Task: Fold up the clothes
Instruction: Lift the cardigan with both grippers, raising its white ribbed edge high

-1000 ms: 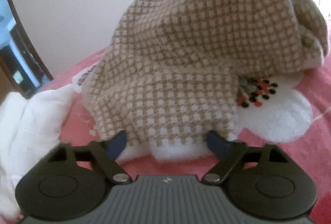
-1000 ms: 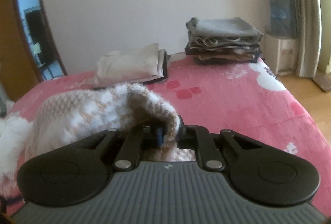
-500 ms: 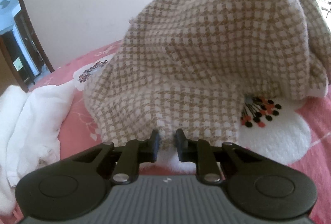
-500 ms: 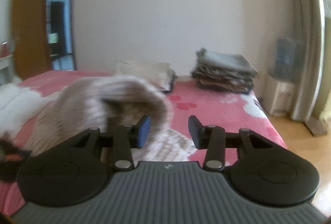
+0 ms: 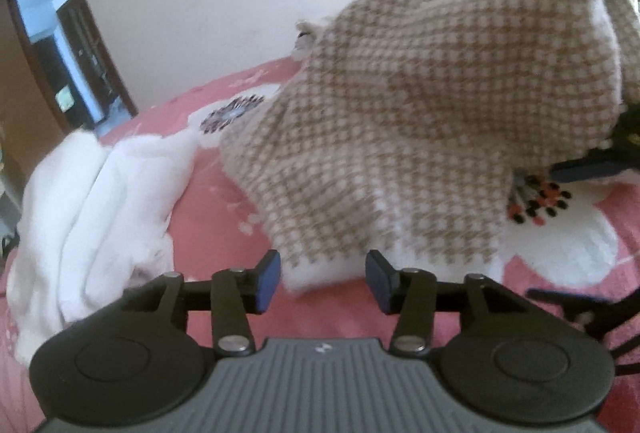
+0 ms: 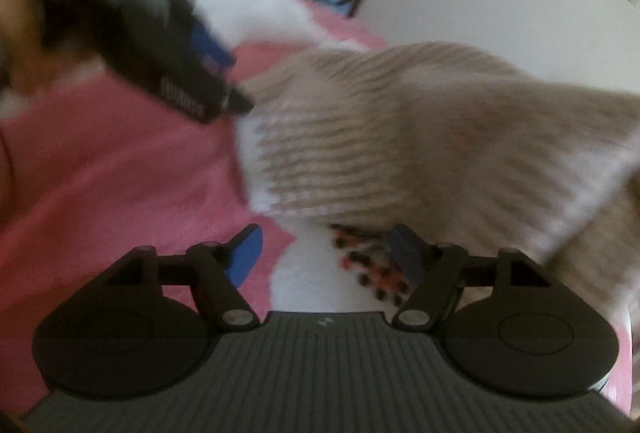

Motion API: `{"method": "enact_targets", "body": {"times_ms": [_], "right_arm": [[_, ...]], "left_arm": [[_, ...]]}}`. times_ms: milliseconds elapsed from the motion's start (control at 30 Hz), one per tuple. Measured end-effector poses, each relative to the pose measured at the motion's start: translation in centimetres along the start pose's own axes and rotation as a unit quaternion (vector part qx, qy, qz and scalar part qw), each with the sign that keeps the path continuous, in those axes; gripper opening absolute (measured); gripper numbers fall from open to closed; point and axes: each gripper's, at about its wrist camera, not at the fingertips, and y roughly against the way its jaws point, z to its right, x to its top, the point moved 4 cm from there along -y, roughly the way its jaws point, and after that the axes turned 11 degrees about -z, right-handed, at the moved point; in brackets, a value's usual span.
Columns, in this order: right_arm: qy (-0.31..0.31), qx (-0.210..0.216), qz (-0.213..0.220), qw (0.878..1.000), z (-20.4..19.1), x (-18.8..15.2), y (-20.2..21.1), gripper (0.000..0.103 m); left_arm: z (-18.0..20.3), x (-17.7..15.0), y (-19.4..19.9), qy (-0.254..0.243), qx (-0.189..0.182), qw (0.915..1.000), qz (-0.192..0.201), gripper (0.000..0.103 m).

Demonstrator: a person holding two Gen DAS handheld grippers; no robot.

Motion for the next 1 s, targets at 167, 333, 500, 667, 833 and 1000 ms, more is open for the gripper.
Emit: {"method": "enact_targets", "body": {"times_ms": [167,333,500,667,833,1000], "right_arm": [[0.028,-0.023,0.006,0.999,-0.7,2.1,-3.7,0.093],[0.006,-0.052,0.033,0.998,-0.1,3.2,-4.5,0.092],[-0.045,-0.101,0.058,0.992,1.6,3.4,-3.5,0.068],[-0.039,-0.101,0.056,0.993,2.3,3.9,-4.7,0.052],[-0.076,-0.095,0.067,0.99,3.5,5.1,-2.9,0.016],[-0.126,-0.086,0.09,0.984,5.0,5.6,0.8,0.008]], "left_arm": [[-1.6,-0.6,-0.9,0.029,-0.021,0.9993,-0.011,0.059],[-1.8,-1.3,-1.4,0.01,-0.028,0.9995,-0.011,0.066],[-0.9,-1.3,-2.3,-0.013,-0.034,0.9993,-0.01,0.068],[-0.3,-0.4,-3.0,-0.01,-0.037,0.9993,-0.001,0.068],[0.0,1.1,-3.7,0.0,0.011,0.9998,0.015,0.068],[0.3,3.2,-2.4,0.019,0.02,0.9977,0.062,0.062]]}}
